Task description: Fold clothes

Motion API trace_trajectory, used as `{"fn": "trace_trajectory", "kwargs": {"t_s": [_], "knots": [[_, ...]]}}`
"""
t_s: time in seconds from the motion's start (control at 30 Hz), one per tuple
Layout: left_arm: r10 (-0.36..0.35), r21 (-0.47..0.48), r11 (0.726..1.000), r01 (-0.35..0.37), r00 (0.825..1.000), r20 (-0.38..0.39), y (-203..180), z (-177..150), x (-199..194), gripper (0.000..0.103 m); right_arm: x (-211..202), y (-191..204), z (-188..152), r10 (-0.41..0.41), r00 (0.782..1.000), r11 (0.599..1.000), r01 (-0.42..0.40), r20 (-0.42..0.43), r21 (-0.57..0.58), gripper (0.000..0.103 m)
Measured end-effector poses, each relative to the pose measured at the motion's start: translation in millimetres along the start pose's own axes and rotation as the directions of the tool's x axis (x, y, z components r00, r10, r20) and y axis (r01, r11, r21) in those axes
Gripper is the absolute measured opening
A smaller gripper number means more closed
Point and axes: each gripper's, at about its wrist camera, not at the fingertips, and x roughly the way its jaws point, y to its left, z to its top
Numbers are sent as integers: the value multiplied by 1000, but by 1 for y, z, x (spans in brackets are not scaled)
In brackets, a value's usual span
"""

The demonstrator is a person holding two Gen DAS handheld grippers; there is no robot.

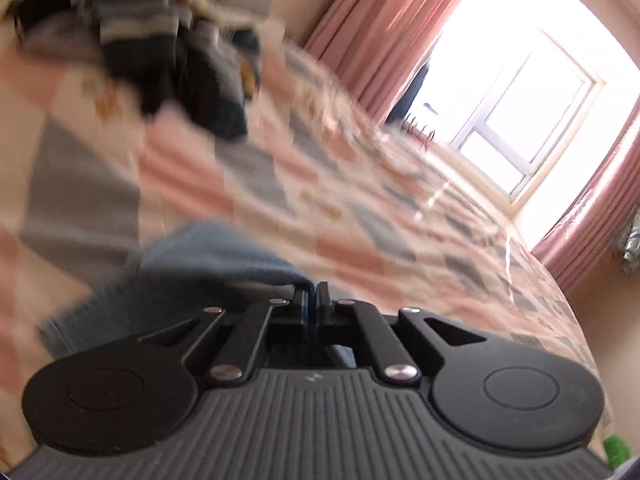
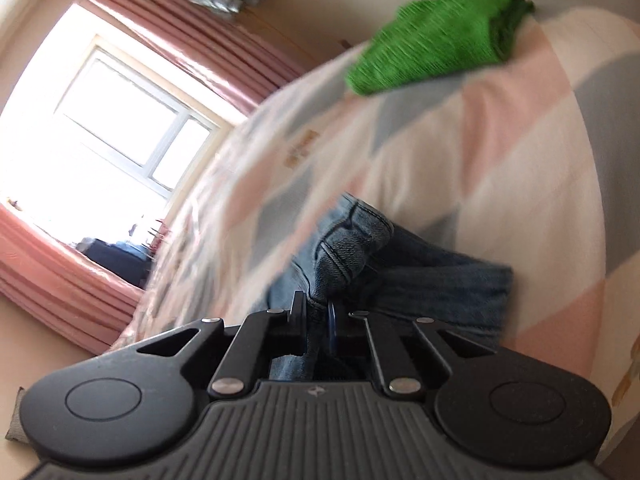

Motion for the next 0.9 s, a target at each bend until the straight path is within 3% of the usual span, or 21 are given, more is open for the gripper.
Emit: {"fn": "trace_trajectory", "kwargs": {"t_s": [0.1,0.17,0.3,0.37,0.53,0.83,0.9], "knots": [[6,66,998,-9,999,40,6,-7,-33,2,-27,14,6,37,999,997,-34,39,-74,9],[40,71,997,-40,999,-5,19,-28,-37,2,-33,2,-3,-5,1000,997,6,13,-76,10],[71,-91,992,-89,980,-184,67,-91,-20,3,-18,-50,-31,-158,982,987,159,-100,-2,14],[45,-175,981,-80,980,-195,82,-107,-21,5,-19,-67,-37,-101,991,992,107,-92,61,13],[21,-202,978,-58,983,-180,87,-105,-22,7,-24,-53,-30,-93,993,995,95,-68,25,34],[-8,-273,961,-32,990,-144,98,-98,-13,15,-21,-57,-33,-104,991,993,108,-78,43,26],[-15,-284,958,-24,991,-133,100,-95,-12,21,-19,-55,-30,-111,990,993,115,-83,37,26]]}}
